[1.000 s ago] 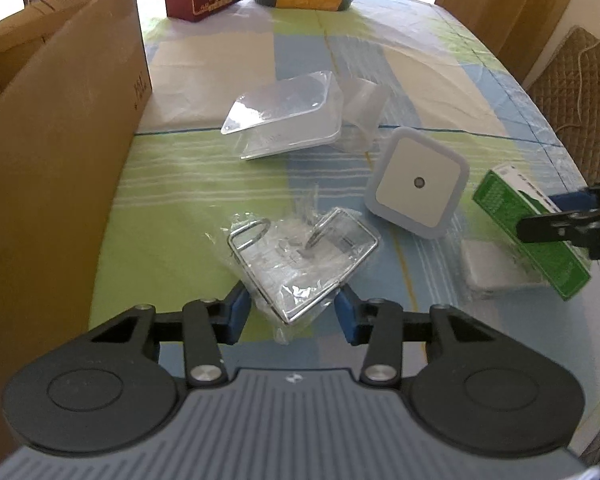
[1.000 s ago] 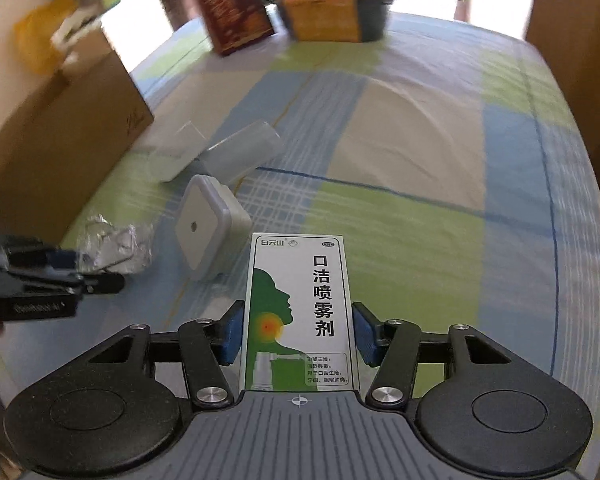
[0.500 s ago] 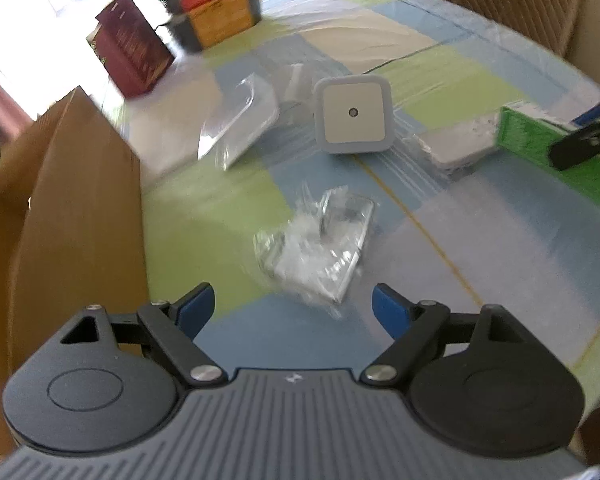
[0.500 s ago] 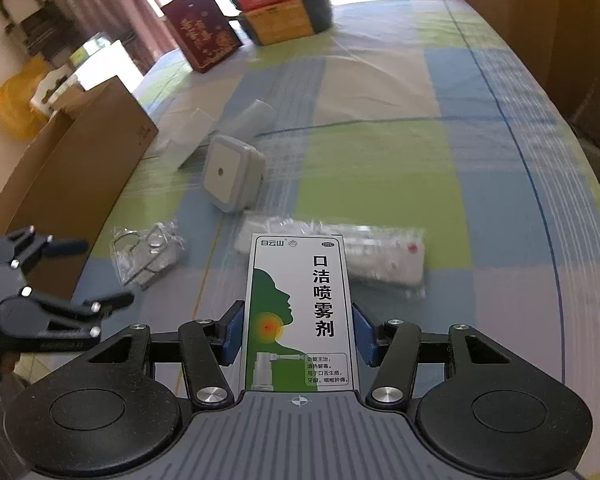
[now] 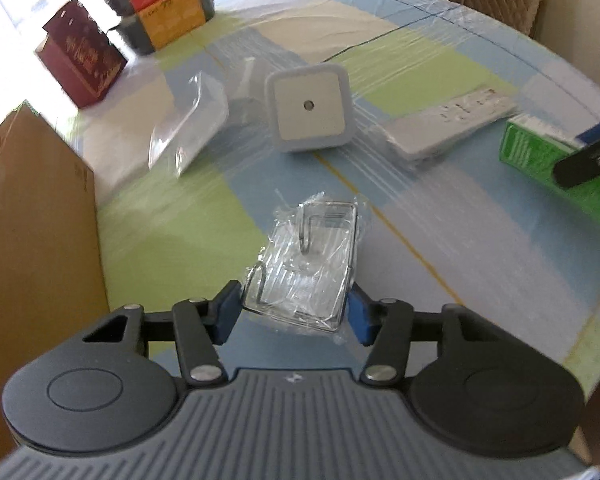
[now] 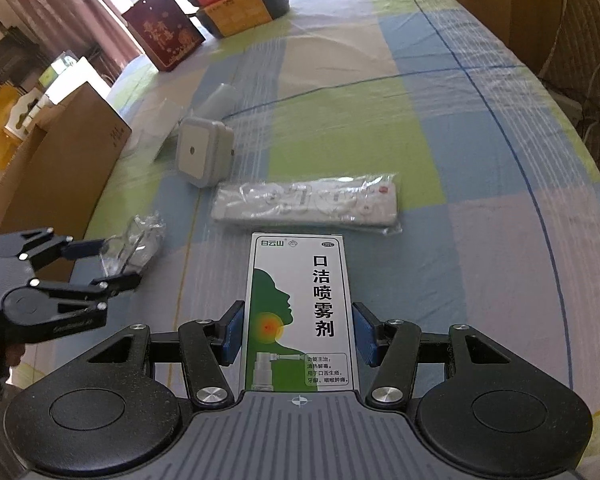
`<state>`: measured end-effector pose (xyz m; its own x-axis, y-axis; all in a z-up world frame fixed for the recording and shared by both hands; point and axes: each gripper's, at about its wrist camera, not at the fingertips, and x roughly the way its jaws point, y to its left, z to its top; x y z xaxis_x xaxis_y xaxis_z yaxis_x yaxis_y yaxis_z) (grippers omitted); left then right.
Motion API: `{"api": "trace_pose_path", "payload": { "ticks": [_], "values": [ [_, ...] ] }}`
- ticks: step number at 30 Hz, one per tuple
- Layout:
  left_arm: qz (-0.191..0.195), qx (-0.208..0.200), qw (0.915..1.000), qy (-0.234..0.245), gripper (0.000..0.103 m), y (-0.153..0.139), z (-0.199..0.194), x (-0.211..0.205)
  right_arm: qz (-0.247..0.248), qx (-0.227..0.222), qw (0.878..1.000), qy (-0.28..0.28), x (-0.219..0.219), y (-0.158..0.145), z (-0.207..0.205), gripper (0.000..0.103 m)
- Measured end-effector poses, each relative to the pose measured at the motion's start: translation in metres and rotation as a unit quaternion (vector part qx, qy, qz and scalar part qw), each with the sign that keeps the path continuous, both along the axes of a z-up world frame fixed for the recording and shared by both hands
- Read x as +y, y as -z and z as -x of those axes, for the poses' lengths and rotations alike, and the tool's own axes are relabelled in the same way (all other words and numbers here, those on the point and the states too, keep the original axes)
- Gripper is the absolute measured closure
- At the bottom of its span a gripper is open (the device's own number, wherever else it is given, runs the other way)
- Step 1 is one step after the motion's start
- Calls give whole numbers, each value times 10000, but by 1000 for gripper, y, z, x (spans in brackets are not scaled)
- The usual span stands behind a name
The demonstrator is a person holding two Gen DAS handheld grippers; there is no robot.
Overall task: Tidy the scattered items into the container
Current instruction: 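Carry the bagged hook with the left tool and spray box with the right tool into the cardboard box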
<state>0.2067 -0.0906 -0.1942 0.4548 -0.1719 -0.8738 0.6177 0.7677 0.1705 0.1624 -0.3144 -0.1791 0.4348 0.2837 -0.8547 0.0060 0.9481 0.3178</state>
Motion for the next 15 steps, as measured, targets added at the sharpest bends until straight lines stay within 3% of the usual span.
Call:
{"api": "trace_pose_path", "payload": {
  "ticks": [3,6,9,10,15],
  "values": [
    [34,161,9998,-82,51,-3,10,4,80,63,9999,-88,8,3,3,45],
    [22,319,9994,-133,38,0,12,5,229,135,9994,-240,17,10,4,45],
    [119,417,9989,-192,43,6,4,5,469,160,9979,-406,26,16,4,45],
    [219,446,9986,-185,51,6,2,4,545,154,9973,-473,29,18,5,45],
    [253,282,9993,-65,65,0,11,3,720,176,9957,-551,35,22,5,44]
  ]
}}
